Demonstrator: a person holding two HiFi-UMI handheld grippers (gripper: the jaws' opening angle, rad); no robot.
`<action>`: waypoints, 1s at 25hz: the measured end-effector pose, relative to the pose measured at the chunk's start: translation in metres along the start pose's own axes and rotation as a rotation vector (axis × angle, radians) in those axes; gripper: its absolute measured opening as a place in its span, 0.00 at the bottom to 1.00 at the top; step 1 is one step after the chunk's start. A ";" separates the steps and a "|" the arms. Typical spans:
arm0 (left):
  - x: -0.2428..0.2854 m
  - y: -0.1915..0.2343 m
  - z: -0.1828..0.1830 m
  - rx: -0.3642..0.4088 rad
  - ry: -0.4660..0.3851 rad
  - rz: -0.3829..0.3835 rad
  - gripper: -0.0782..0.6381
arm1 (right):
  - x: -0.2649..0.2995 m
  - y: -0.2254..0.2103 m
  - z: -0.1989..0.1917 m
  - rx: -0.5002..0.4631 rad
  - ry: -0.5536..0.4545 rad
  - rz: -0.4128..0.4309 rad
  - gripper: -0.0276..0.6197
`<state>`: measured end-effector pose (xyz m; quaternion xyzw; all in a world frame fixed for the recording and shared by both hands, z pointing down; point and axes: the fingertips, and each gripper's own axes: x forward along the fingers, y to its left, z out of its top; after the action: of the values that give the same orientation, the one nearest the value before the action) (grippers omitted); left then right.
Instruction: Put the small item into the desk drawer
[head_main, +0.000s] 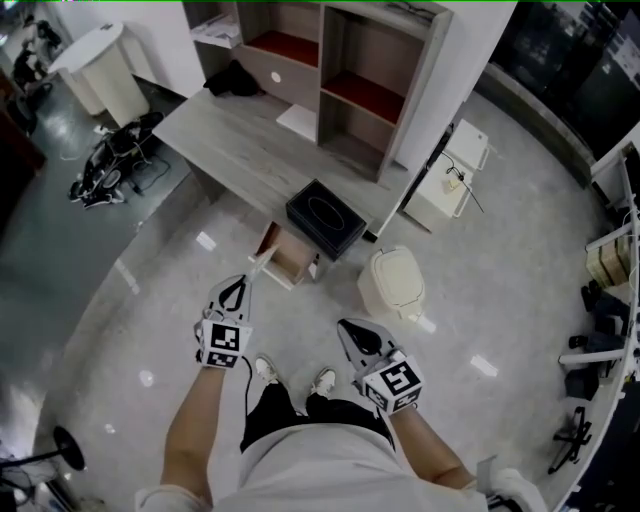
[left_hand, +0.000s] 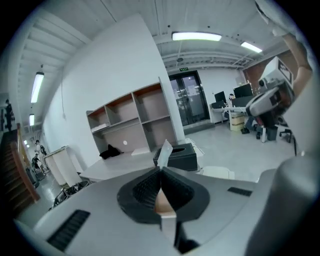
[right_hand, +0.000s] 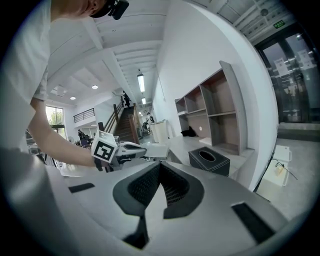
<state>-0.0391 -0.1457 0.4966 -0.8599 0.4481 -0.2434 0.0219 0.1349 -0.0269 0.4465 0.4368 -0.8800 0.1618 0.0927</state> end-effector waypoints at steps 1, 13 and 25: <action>-0.007 0.003 0.007 -0.028 -0.024 0.007 0.14 | 0.001 0.001 0.003 -0.005 -0.003 0.003 0.08; -0.102 0.050 0.072 -0.295 -0.281 0.090 0.13 | 0.021 0.013 0.044 -0.043 -0.044 0.009 0.08; -0.191 0.111 0.087 -0.387 -0.402 0.187 0.13 | 0.023 0.002 0.106 -0.057 -0.152 -0.086 0.08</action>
<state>-0.1772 -0.0783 0.3152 -0.8340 0.5502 0.0250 -0.0317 0.1172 -0.0820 0.3547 0.4822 -0.8693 0.0989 0.0447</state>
